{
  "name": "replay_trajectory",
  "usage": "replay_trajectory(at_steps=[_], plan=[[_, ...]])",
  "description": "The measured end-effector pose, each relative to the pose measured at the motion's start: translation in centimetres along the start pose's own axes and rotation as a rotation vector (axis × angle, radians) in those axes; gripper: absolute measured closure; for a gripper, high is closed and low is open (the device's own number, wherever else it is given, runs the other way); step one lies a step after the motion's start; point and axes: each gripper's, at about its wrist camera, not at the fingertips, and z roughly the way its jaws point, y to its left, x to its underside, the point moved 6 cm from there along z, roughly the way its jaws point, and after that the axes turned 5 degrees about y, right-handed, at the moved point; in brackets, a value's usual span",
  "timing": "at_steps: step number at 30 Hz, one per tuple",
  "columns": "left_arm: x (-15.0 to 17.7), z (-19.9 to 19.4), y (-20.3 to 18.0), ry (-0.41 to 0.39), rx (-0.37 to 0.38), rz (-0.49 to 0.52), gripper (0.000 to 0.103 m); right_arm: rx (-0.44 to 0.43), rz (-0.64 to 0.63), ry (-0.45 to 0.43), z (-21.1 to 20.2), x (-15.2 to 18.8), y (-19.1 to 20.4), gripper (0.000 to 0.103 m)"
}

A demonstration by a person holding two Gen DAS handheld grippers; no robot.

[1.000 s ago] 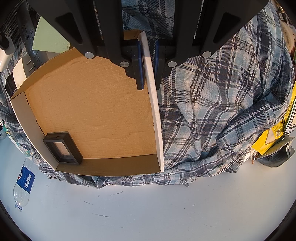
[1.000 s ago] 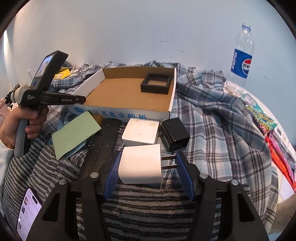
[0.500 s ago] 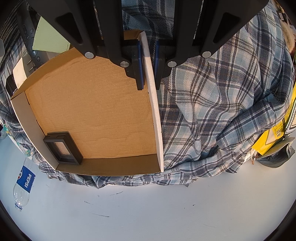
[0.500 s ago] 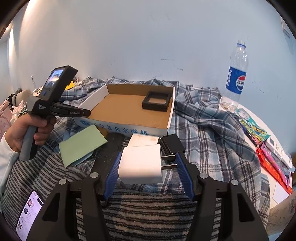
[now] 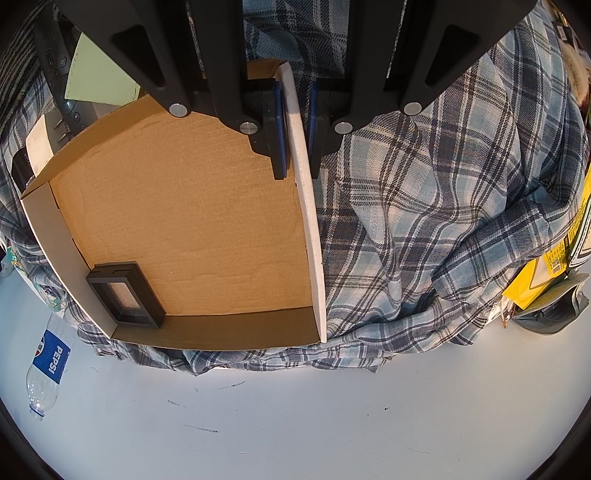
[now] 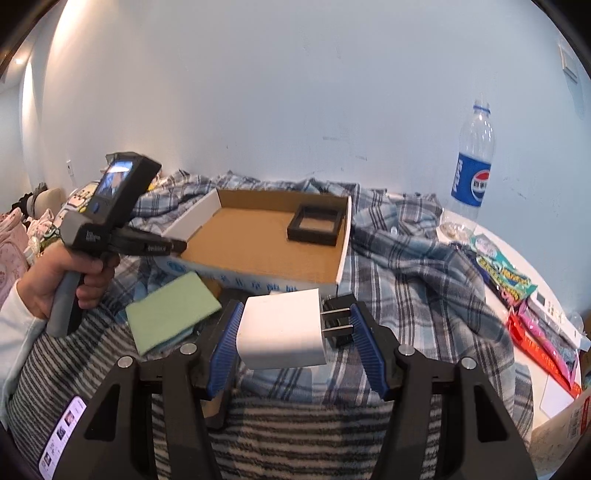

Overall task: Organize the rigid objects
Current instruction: 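Carry the charger over the box and lower it onto the black frame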

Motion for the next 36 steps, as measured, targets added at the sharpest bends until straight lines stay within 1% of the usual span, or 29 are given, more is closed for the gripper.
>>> replay_trajectory(at_steps=[5,10,14,18,21,23,26,28,30,31,34,36], plan=[[0.0,0.0,0.0,0.0,0.0,0.0,0.093,-0.022,-0.013,-0.063,-0.4,-2.4,0.9,0.045],[0.0,0.0,0.0,0.0,0.0,0.0,0.093,-0.02,-0.054,-0.098,-0.1,-5.1,1.6,0.045],[0.0,0.0,0.0,0.0,-0.001,0.0,0.093,-0.029,-0.052,-0.128,0.4,-7.6,1.6,0.045],[0.0,0.0,0.0,0.0,0.0,0.0,0.093,-0.056,-0.032,-0.143,2.1,-10.1,1.6,0.045],[0.0,0.0,0.0,0.0,0.0,0.0,0.093,-0.034,-0.014,-0.156,4.1,-11.4,1.1,0.045],[0.0,0.0,0.0,0.0,0.0,0.0,0.093,-0.007,0.017,-0.142,6.3,-12.0,0.3,0.045],[0.0,0.0,0.0,0.0,0.001,-0.001,0.094,-0.014,0.07,-0.097,9.3,-12.4,-0.6,0.045],[0.0,0.0,0.0,0.0,0.001,-0.001,0.094,-0.054,0.14,-0.066,11.2,-12.5,-1.4,0.045],[0.0,0.0,0.0,0.0,0.002,-0.001,0.094,-0.105,0.245,-0.037,12.7,-12.4,-2.5,0.045],[0.0,0.0,0.0,0.0,0.002,-0.001,0.093,-0.112,0.268,-0.025,13.4,-12.4,-2.8,0.045],[0.0,0.0,0.0,0.0,0.002,-0.001,0.094,-0.074,0.269,-0.004,14.7,-12.6,-3.3,0.045],[0.0,0.0,0.0,0.0,0.001,-0.001,0.094,-0.069,0.266,0.002,15.3,-12.8,-3.3,0.045]])
